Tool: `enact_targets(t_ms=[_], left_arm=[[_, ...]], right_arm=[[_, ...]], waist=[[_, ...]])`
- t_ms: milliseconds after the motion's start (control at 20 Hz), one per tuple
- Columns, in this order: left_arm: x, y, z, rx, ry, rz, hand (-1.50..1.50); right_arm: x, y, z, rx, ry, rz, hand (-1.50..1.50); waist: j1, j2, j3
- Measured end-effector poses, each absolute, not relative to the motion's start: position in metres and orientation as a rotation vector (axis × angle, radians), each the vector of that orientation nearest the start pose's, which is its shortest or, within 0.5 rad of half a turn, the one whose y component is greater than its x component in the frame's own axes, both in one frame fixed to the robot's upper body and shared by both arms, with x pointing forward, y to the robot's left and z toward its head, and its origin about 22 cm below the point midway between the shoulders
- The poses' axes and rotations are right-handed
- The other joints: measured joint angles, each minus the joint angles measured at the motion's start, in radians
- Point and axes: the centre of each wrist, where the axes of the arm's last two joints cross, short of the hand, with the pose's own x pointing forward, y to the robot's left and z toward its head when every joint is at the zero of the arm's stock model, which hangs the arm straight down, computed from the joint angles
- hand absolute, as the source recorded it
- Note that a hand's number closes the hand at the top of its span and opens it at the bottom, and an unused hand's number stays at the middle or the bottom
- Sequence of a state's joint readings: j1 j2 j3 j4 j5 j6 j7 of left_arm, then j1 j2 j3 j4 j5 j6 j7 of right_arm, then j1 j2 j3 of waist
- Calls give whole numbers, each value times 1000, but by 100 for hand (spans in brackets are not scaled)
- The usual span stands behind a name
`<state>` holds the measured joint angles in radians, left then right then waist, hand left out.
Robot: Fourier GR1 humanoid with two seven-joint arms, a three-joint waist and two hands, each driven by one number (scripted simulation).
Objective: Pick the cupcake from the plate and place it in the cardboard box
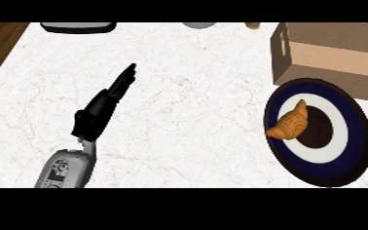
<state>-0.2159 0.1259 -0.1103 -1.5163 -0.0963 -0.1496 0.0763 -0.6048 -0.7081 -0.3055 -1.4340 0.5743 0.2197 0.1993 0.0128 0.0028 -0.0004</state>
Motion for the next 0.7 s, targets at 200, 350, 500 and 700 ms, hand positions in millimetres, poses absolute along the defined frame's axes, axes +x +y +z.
enact_targets(t_ms=[200,350,500,700], left_arm=[[283,205,41,-46,-1607,-463,0],[288,206,41,-53,-1601,-460,0],[289,207,38,-52,-1603,-465,0],[285,200,39,-59,-1610,-479,0]], right_arm=[[348,-390,246,-1222,-1523,627,150],[365,-393,233,-1242,-1493,658,150],[381,-394,216,-1257,-1456,681,150],[396,-402,186,-1235,-1406,677,150]], waist=[[4,1,0],[5,2,0],[8,3,1],[15,5,1]])
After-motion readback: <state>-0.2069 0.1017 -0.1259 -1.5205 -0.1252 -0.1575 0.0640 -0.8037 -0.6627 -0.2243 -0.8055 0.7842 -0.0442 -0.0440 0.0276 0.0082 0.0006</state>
